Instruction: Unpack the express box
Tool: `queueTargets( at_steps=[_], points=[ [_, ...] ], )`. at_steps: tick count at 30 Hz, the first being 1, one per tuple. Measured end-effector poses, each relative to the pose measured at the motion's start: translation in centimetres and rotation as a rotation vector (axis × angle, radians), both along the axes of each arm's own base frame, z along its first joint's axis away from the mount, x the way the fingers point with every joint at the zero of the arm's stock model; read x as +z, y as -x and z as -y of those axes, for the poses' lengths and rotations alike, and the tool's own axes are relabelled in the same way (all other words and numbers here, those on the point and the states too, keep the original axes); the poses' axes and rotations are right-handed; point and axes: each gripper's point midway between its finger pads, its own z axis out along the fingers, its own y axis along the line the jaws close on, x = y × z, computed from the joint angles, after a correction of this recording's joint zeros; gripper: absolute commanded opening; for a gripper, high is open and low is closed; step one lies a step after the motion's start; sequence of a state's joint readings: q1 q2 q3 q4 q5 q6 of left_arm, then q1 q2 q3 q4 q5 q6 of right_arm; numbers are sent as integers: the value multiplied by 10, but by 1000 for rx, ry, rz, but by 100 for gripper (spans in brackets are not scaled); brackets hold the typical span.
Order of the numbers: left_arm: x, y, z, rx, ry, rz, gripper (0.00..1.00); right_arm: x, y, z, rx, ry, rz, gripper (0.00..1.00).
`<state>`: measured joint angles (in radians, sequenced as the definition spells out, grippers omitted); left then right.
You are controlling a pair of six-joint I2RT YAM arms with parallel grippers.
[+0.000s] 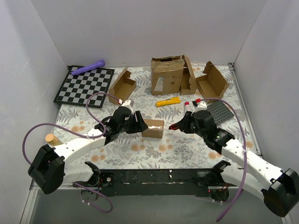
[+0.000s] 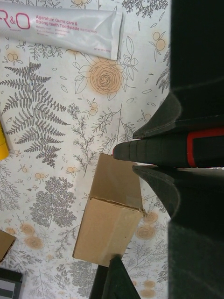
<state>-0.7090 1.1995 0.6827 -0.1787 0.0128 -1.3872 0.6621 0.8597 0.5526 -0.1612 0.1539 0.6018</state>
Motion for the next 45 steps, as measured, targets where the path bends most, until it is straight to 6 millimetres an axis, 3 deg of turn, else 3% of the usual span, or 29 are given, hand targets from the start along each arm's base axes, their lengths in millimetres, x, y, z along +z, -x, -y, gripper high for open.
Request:
queueTargets(
  at_steps=[6,9,16,24,31,41,45],
  points=[
    [2,9,2,-13,53,-4,52,-7,-8,-11,19,2,-17,1],
    [6,11,1,-12,75,5,58,-5,-12,-15,26,-3,-11,1],
    [33,2,-11,77,111,97,65,4,-26,-25,40,0,20,1],
    [8,-4,-11,95,41,39,64,2,-29,-34,67,5,20,1],
    [12,0,-11,88,64,42,65,3,-31,-47,109,1,21,1],
    [20,-1,-25,116,18,78,86,10,-32,-51,117,-4,38,1],
    [42,-9,-24,73,-26,150,90,24,-30,-43,105,-1,80,1]
  ],
)
